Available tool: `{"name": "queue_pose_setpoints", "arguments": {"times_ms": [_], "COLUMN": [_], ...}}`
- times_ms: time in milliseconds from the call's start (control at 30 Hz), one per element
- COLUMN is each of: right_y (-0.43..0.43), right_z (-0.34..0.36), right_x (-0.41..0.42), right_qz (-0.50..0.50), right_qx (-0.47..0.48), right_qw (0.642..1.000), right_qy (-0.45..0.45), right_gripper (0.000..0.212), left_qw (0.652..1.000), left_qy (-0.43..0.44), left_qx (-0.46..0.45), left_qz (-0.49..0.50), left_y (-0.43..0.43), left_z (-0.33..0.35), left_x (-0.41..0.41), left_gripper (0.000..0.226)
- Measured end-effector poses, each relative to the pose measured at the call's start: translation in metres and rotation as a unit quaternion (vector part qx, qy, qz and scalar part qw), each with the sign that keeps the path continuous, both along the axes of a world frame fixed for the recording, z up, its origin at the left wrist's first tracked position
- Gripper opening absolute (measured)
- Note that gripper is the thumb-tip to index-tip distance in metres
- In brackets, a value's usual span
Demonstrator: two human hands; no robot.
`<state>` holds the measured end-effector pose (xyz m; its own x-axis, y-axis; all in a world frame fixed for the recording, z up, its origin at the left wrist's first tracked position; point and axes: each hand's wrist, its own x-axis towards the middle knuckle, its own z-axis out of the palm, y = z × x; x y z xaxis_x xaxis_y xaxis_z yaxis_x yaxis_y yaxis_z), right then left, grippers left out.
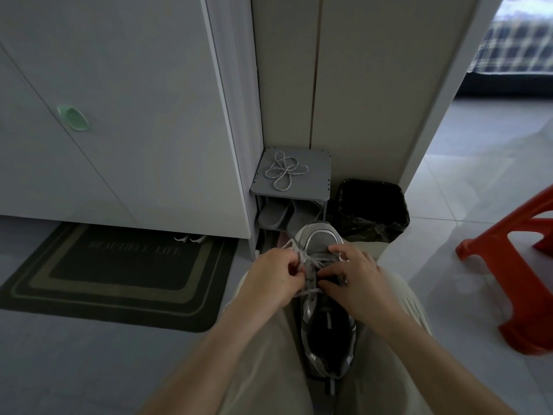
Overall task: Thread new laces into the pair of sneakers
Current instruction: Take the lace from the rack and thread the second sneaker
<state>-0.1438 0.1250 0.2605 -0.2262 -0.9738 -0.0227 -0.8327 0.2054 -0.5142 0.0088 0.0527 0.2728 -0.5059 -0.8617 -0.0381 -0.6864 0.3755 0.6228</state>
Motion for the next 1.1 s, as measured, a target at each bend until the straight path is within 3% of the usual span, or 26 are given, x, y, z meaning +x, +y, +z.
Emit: {"name": "queue_pose_setpoints", "arguments": {"times_ms": [267, 400, 667, 900, 1100], "right_y": [-0.002, 0.000, 0.002, 0.006, 0.021], "right_z": [-0.003, -0.007, -0.010, -0.010, -0.005], "right_x": [0.004, 0.006, 0.010, 0.002, -0.011], "right_qz": [0.008, -0.001, -0.018, -0.031, -0.069], "right_qx": [0.017, 0.002, -0.014, -0.022, -0.111], "right_qw": [0.999, 1.000, 1.000, 0.999, 0.990], "right_qy": [0.033, 0.027, -0.005, 0.010, 0.047], "right_gripper": [0.022, 0.019, 0.019, 0.009, 0.009], "left_qw": [1.000, 1.000, 0.997, 0.993, 0.995], "left_qy": [0.017, 0.028, 0.063, 0.067, 0.048], "left_qx": [0.017, 0.011, 0.048, 0.094, 0.091], "left_qz": [-0.001, 0.005, 0.005, -0.021, 0.010], "left_y": [0.004, 0.004, 0.006, 0.013, 0.012], "left_z": [-0.010, -0.009, -0.008, -0.001, -0.003], "left_x": [-0.010, -0.011, -0.009, -0.012, -0.015], "left_gripper": [0.021, 0.037, 0.018, 0.034, 0.027]}}
